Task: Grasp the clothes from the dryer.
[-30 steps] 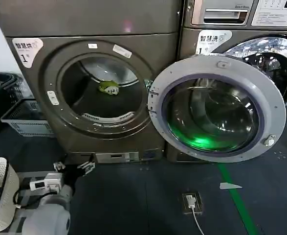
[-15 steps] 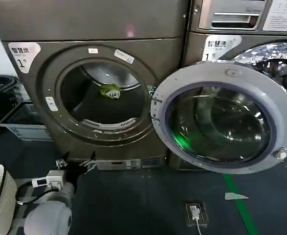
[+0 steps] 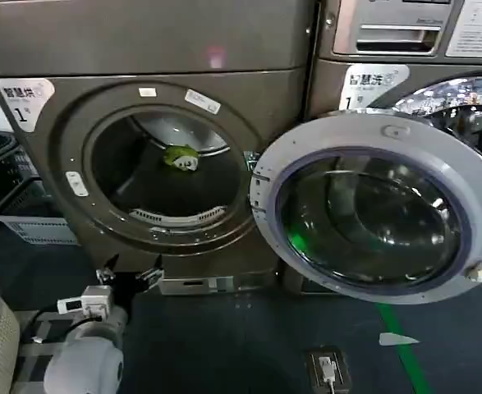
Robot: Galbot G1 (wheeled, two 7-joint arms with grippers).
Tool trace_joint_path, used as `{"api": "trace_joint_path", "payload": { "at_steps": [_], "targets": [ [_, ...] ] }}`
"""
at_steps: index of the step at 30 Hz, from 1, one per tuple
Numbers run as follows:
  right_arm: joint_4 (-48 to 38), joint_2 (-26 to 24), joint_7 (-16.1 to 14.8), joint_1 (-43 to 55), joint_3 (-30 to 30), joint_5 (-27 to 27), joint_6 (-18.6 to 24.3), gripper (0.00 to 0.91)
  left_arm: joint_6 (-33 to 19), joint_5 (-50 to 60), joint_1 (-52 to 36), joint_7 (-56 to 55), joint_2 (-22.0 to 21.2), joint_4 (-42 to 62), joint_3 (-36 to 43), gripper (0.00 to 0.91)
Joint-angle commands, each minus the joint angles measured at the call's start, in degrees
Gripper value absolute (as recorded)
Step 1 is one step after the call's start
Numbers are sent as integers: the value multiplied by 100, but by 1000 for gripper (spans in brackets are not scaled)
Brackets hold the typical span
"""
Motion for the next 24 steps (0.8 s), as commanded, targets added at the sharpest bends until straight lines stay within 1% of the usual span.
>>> {"api": "trace_joint_path", "payload": {
  "at_steps": [1, 19, 24],
  "targets": [
    [-8, 3, 5, 5, -2, -1, 7, 907, 281, 1, 4, 9, 3, -5, 7, 907],
    [-2, 69, 21, -68, 104, 7, -14, 907, 281, -55, -8, 36, 25, 17, 3, 907],
    [97, 160, 25, -99, 129, 13, -20, 907, 281, -166, -19, 44, 54, -7, -13, 907]
  ]
}}
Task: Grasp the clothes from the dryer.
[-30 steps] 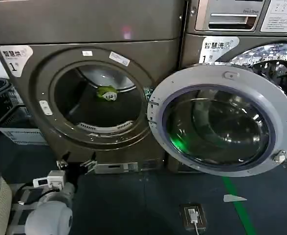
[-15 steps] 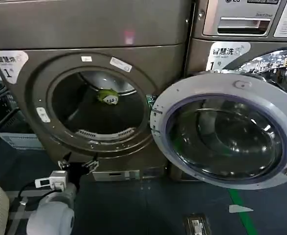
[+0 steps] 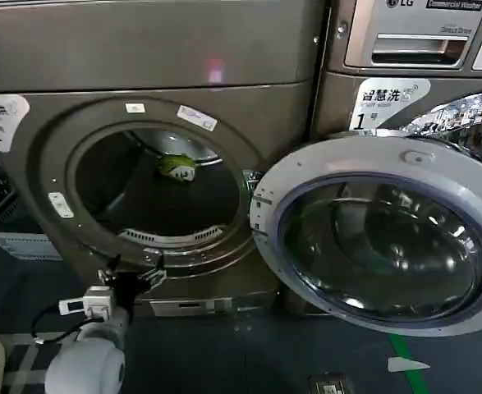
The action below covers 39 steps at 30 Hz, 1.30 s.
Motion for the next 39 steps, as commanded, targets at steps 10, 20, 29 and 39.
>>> {"api": "trace_joint_path", "payload": {
  "at_steps": [10, 20, 29, 39],
  "targets": [
    [28, 25, 2, -9, -38, -2, -9, 907, 281, -48, -7, -16, 49, 23, -25, 907],
    [53, 46, 3, 10, -78, 3, -4, 907, 281, -33, 7, -21, 25, 25, -17, 907],
    [60, 66, 2, 32, -96, -9, -12, 907, 281, -32, -10, -16, 38, 29, -30, 907],
    [43, 65, -1, 19, -72, -12, -5, 907, 281, -36, -24, -17, 22, 60, -26, 907]
  ]
}}
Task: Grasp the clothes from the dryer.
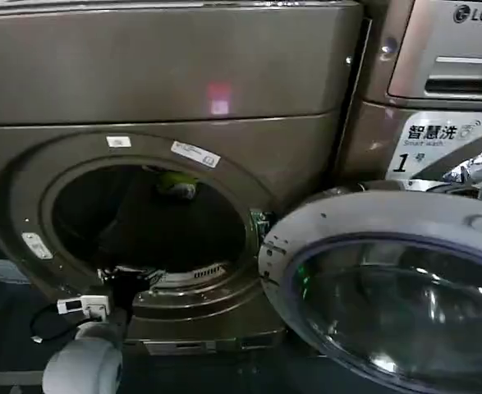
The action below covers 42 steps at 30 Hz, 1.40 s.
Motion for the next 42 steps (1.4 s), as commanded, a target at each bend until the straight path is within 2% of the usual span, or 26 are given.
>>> {"api": "trace_joint_path", "payload": {
  "at_steps": [1, 26, 36, 42],
  "targets": [
    [-2, -13, 0, -7, 10, -4, 1, 907, 281, -6, 4, -1, -1, 6, -1, 907],
    [-35, 13, -32, -110, 19, -14, 55, 907, 281, 104, -23, -18, -8, 57, 22, 907],
    [-28, 36, -26, -82, -48, -27, 211, 907, 255, 170, -243, -82, -35, 267, 17, 907],
    [17, 35, -35, 1, -157, -23, 268, 907, -418, 143, -1085, -90, -85, 1218, 57, 907]
  ]
}}
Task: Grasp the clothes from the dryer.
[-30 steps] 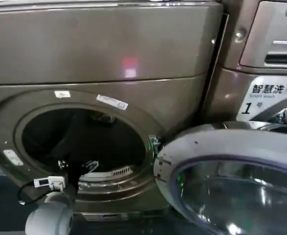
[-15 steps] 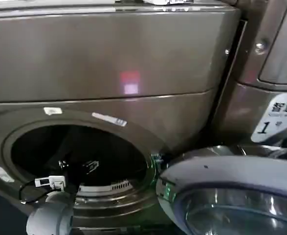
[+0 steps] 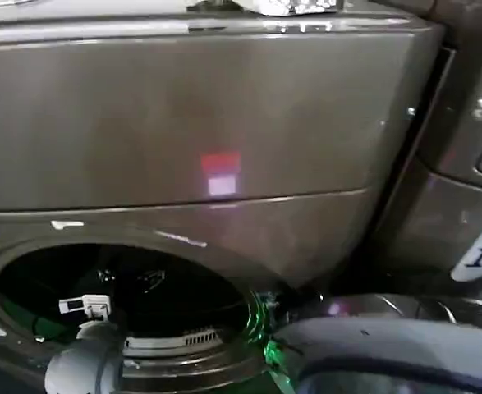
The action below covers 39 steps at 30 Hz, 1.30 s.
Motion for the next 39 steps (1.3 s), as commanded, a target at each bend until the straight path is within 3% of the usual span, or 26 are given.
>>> {"api": "trace_joint_path", "payload": {
  "at_steps": [1, 3, 12, 21, 29, 33, 39],
  "targets": [
    [54, 8, 5, 44, -77, -1, 35, 907, -492, -59, -987, -38, -38, 1162, 11, 907],
    [44, -3, 10, 69, -106, 2, 36, 907, -816, 126, -1339, 8, -17, 1699, 5, 907],
    [-75, -2, 5, 49, -195, 0, 129, 907, -1157, 306, -3177, 42, -52, 3551, -52, 907],
    [0, -20, 12, 144, -384, -18, 122, 907, -1737, 250, -4269, 282, -11, 5411, -83, 907],
    [-60, -59, 13, 141, -392, -18, 137, 907, -2614, 543, -5381, 416, -8, 7274, -32, 907],
    [-72, -72, 15, 176, -432, -24, 132, 907, -3033, 771, -5728, 549, -44, 7964, -77, 907],
    [-104, -102, 14, 231, -476, -43, 131, 907, -2969, 1259, -5832, 763, -64, 8206, -76, 907]
  ]
}}
